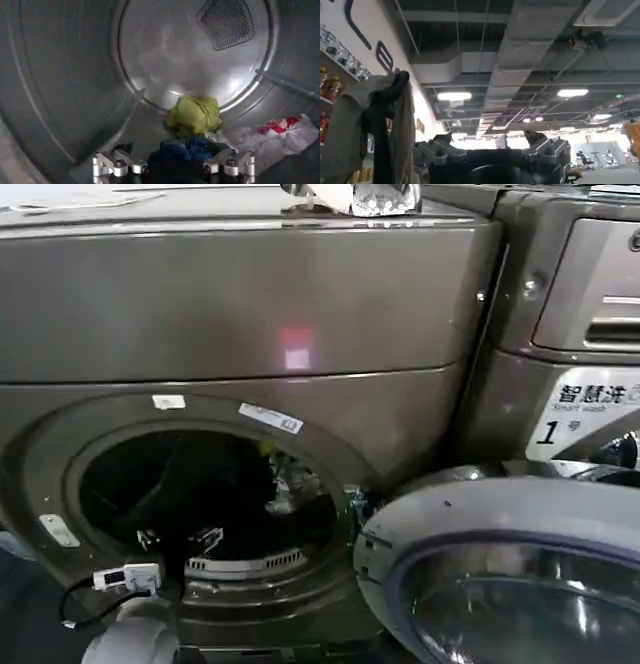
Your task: Grasp the clothes from the dryer.
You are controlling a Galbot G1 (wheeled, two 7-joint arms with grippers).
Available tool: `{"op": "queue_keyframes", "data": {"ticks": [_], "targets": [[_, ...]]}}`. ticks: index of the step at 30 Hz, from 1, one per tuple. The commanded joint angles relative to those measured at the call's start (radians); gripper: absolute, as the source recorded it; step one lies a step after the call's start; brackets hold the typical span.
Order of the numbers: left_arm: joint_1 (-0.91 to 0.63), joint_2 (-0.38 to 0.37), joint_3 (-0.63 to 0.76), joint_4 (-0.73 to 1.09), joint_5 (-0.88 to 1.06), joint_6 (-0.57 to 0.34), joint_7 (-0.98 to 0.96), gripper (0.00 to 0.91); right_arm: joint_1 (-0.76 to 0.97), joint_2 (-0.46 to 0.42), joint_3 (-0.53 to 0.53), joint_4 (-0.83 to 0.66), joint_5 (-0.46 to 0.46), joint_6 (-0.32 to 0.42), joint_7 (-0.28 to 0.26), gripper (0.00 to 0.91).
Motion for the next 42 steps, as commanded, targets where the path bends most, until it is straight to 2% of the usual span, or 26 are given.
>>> {"op": "queue_keyframes", "data": {"ticks": [1,6,10,21,26,28,29,30,34,35,37,42], "targets": [[-0.243,-0.009,0.009,0.282,0.061,-0.046,0.026,0.907,0.001,-0.002,-0.011,0.001,-0.001,0.003,-0.001,0.907],[-0.353,-0.012,0.004,0.399,0.057,-0.050,0.030,0.907,0.002,-0.004,-0.012,-0.009,-0.002,0.006,-0.002,0.907],[-0.429,-0.040,-0.020,0.563,0.170,-0.110,0.054,0.907,0.010,-0.002,-0.024,-0.004,-0.003,0.006,-0.002,0.907],[-0.585,-0.057,-0.012,0.834,0.219,-0.179,0.077,0.907,0.019,-0.016,-0.035,0.001,-0.007,0.005,-0.002,0.907],[-0.667,-0.074,-0.021,0.965,0.449,-0.197,0.192,0.907,0.019,-0.017,-0.038,0.005,-0.007,0.005,-0.003,0.907],[-0.691,-0.074,-0.019,0.996,0.674,-0.245,0.342,0.907,0.017,-0.018,-0.035,0.004,-0.007,0.005,-0.004,0.907],[-0.691,-0.071,-0.015,0.995,0.714,-0.255,0.380,0.907,0.016,-0.018,-0.034,0.004,-0.007,0.005,-0.004,0.907],[-0.689,-0.060,0.002,0.986,0.821,-0.285,0.461,0.907,0.015,-0.018,-0.034,0.003,-0.007,0.006,-0.004,0.907],[-0.693,-0.045,0.018,0.965,1.042,-0.381,0.714,0.907,0.006,-0.020,-0.023,0.007,-0.007,0.005,-0.004,0.907],[-0.697,-0.044,0.013,0.966,1.126,-0.428,0.755,0.907,0.003,-0.023,-0.020,0.008,-0.007,0.004,-0.004,0.907],[-0.706,-0.041,0.008,0.981,1.179,-0.506,0.781,0.907,-0.001,-0.024,-0.018,0.012,-0.007,0.004,-0.004,0.907],[-0.719,-0.038,0.005,1.001,1.322,-0.622,0.829,0.907,0.003,-0.019,-0.029,0.006,-0.007,0.008,-0.006,0.907]]}}
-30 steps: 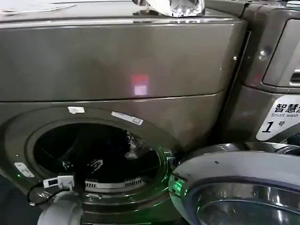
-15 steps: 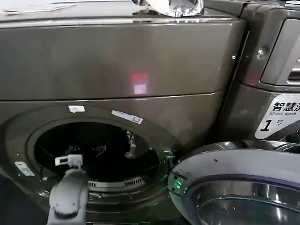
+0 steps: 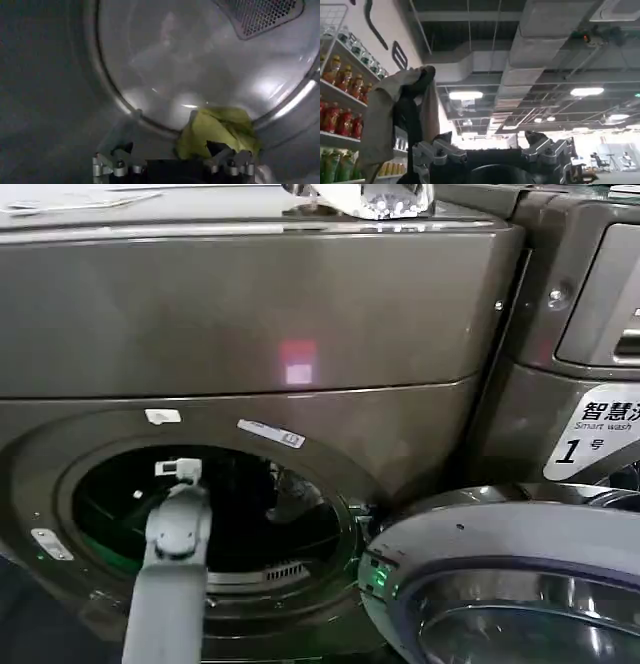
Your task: Grasp the clothes from the dryer.
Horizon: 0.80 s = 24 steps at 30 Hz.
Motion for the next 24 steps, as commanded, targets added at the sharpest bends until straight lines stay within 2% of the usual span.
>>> {"op": "queue_keyframes", "data": {"ticks": [1,2,3,8,10,24], "targets": [[-0.055,0.006,-0.001,0.082,0.523,-0.306,0.345,0.907,-0.001,0.004,-0.010,-0.007,0.000,0.005,-0.002,0.907],[-0.059,0.007,-0.009,0.080,0.507,-0.319,0.415,0.907,0.000,0.004,-0.013,-0.003,0.002,0.004,-0.003,0.907],[-0.061,0.010,-0.010,0.079,0.504,-0.354,0.435,0.907,0.004,0.001,-0.016,0.003,0.002,0.001,-0.002,0.907],[-0.100,0.011,-0.021,0.106,0.454,-0.408,0.548,0.907,0.015,-0.004,-0.025,0.013,0.001,-0.002,-0.002,0.907],[-0.117,0.007,-0.034,0.121,0.505,-0.455,0.583,0.907,0.015,0.002,-0.030,0.011,0.001,0.001,-0.003,0.907],[-0.159,0.013,-0.034,0.164,0.536,-0.475,0.787,0.907,0.026,0.006,-0.050,0.019,-0.009,0.005,-0.005,0.907]]}}
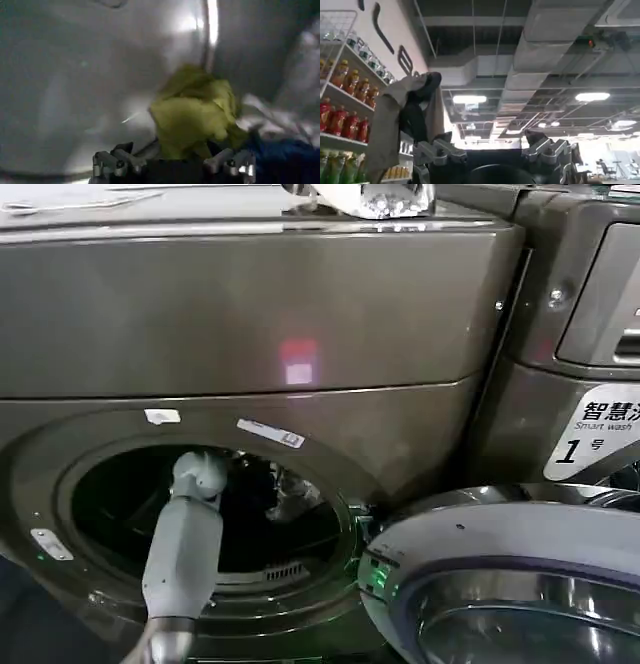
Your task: Grasp the clothes from the dryer.
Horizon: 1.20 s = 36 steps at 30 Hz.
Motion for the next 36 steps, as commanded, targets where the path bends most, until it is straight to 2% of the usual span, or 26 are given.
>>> {"op": "queue_keyframes", "data": {"ticks": [1,7,23,36], "targets": [[-0.031,0.000,-0.006,0.046,0.064,-0.069,0.205,0.907,0.003,0.000,-0.003,0.002,-0.002,0.001,-0.001,0.907],[-0.047,0.004,-0.008,0.090,0.079,-0.074,0.224,0.907,0.005,0.002,-0.006,0.002,-0.009,0.002,-0.001,0.907],[-0.114,0.012,-0.022,0.281,-0.048,-0.057,0.165,0.907,0.020,0.022,-0.040,0.029,-0.022,0.007,-0.002,0.907],[-0.098,0.019,-0.039,0.381,-0.095,-0.046,0.163,0.907,0.031,0.030,-0.065,0.062,-0.027,0.003,-0.002,0.907]]}}
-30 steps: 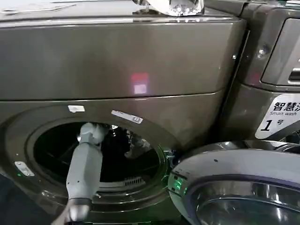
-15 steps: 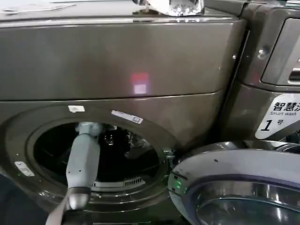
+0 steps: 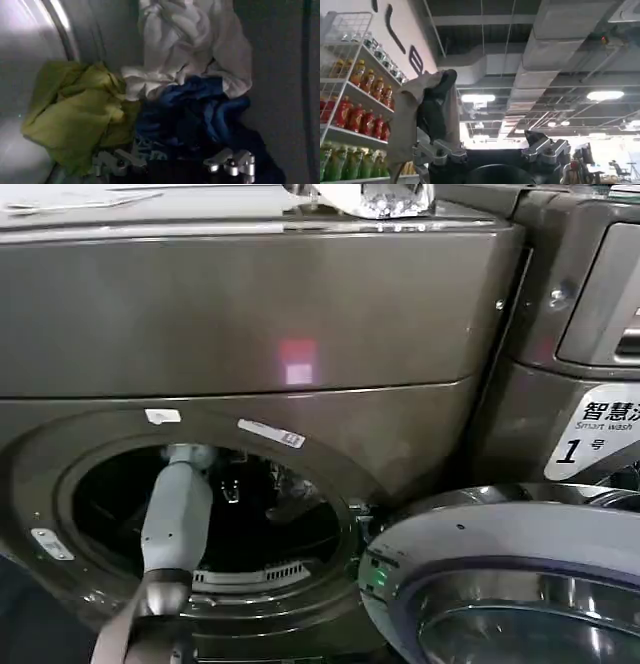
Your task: Grasp the clothes from the dryer.
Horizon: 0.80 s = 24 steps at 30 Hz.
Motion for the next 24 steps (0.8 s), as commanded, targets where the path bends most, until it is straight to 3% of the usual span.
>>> {"op": "queue_keyframes", "data": {"ticks": [1,2,4,6,24], "targets": [[0.001,0.005,-0.007,0.095,-0.039,0.004,0.006,0.907,0.002,0.004,-0.009,0.013,0.000,-0.001,0.000,0.907],[0.000,0.006,-0.010,0.103,-0.040,0.003,0.005,0.853,0.001,0.005,-0.009,0.014,0.000,-0.001,0.000,0.907],[0.002,0.009,-0.011,0.113,-0.047,0.004,0.003,0.284,0.001,0.006,-0.010,0.016,0.001,-0.001,0.000,0.907],[0.005,0.014,-0.011,0.115,-0.055,0.006,-0.005,0.011,0.003,0.008,-0.013,0.019,0.001,-0.001,0.000,0.907],[0.024,0.017,-0.005,0.030,-0.149,-0.002,-0.073,0.000,0.012,0.010,-0.029,0.017,-0.011,-0.001,0.001,0.907]]}}
